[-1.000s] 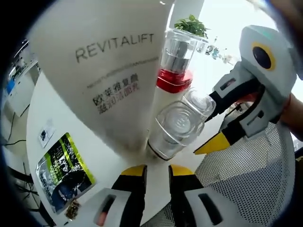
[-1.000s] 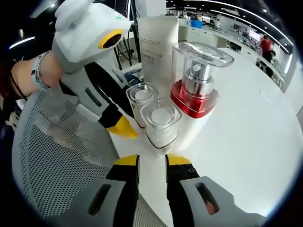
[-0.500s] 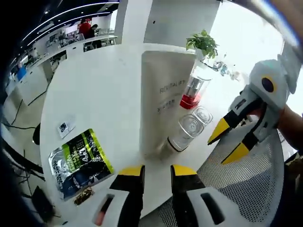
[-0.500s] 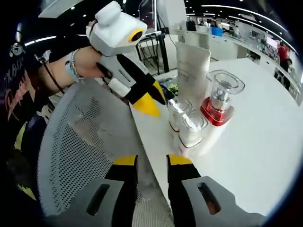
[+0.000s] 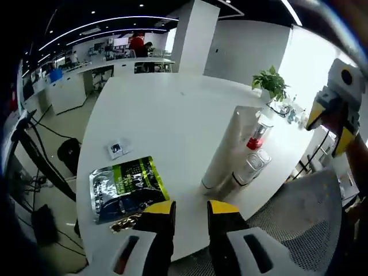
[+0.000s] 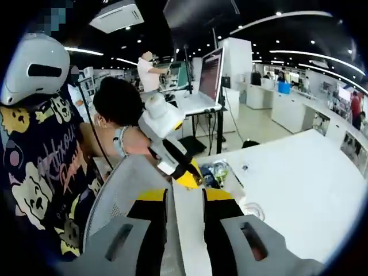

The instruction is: Arrange the skincare products in the storage area until every visible bottle or jar stands upright without overlapping.

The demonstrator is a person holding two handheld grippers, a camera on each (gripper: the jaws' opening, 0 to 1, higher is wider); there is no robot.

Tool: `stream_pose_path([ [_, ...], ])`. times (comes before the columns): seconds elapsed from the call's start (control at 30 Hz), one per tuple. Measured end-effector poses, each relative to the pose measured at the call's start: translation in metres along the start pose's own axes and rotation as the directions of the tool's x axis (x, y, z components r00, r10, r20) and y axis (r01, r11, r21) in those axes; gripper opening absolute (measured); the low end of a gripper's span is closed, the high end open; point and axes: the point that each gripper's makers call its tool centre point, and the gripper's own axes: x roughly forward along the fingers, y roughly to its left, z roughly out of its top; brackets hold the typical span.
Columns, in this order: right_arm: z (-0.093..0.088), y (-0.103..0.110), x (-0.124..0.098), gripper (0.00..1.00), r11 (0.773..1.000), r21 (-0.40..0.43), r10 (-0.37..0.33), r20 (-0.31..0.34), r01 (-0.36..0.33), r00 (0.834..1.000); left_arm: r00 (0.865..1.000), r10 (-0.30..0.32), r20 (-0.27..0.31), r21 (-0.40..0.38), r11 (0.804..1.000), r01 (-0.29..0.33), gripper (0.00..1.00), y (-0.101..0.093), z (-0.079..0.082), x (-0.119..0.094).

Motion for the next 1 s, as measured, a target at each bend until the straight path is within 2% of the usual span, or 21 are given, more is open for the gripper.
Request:
stream_pose_path([
  [0.13,0.018,-0.020,0.006,0.23,0.999,-0.038,-0.015,0.016,0.016,1.000,0.999,0.042,0.031,-0.041,0.998,-0.041,0.22,0.012,0.001,-0.004],
  [0.27,0.031,-0.059,0.018,0.24,0.997,-0.027,-0.066,0.022,0.067,0.998,0.996,0.081,0.027,-0.072,0.994,-0.079,0.25,0.022,-0.004,-0.003],
  [0.37,0.037,-0.079,0.027,0.24,0.996,-0.033,-0.077,0.008,0.077,0.997,0.994,0.107,0.026,-0.078,0.991,-0.105,0.25,0.028,-0.005,-0.004],
  [0.4,0.037,-0.092,0.034,0.24,0.995,-0.039,-0.089,-0.029,0.088,0.996,0.993,0.114,0.032,-0.081,0.991,-0.111,0.25,0.029,-0.004,-0.004],
  [0.5,0.038,-0.110,0.049,0.24,0.995,-0.063,-0.087,-0.076,0.083,0.993,0.989,0.142,0.039,-0.083,0.987,-0.138,0.25,0.035,-0.004,-0.006],
  [0.53,0.039,-0.110,0.054,0.24,0.995,-0.062,-0.082,-0.072,0.078,0.994,0.988,0.146,0.043,-0.090,0.986,-0.142,0.25,0.037,-0.003,-0.007],
  [0.6,0.036,-0.118,0.067,0.24,0.998,-0.032,-0.062,-0.107,0.059,0.992,0.989,0.136,0.059,-0.136,0.982,-0.127,0.25,0.038,-0.001,-0.009],
  [0.67,0.030,-0.128,0.082,0.24,0.998,-0.051,-0.052,-0.140,0.045,0.989,0.991,0.117,0.059,-0.170,0.980,-0.106,0.25,0.038,-0.001,-0.010],
  [0.7,0.026,-0.133,0.087,0.24,0.998,-0.049,-0.058,-0.168,0.051,0.984,0.992,0.116,0.054,-0.163,0.981,-0.106,0.25,0.040,-0.001,-0.010],
  [0.73,0.022,-0.138,0.094,0.24,0.996,-0.067,-0.066,-0.195,0.054,0.979,0.993,0.117,0.033,-0.150,0.982,-0.111,0.25,0.042,-0.004,-0.010],
  [0.8,0.019,-0.141,0.108,0.23,0.997,-0.071,-0.034,-0.206,0.020,0.978,0.994,0.110,-0.001,-0.145,0.983,-0.109,0.25,0.049,-0.009,-0.010],
  [0.87,0.015,-0.141,0.119,0.23,0.999,-0.044,0.010,-0.227,-0.021,0.974,0.995,0.097,-0.027,-0.169,0.981,-0.100,0.25,0.053,-0.014,-0.010],
  [1.0,0.004,-0.150,0.146,0.23,0.999,-0.024,0.031,-0.259,-0.038,0.966,0.997,0.048,-0.059,-0.243,0.968,-0.061,0.27,0.062,-0.023,-0.008],
])
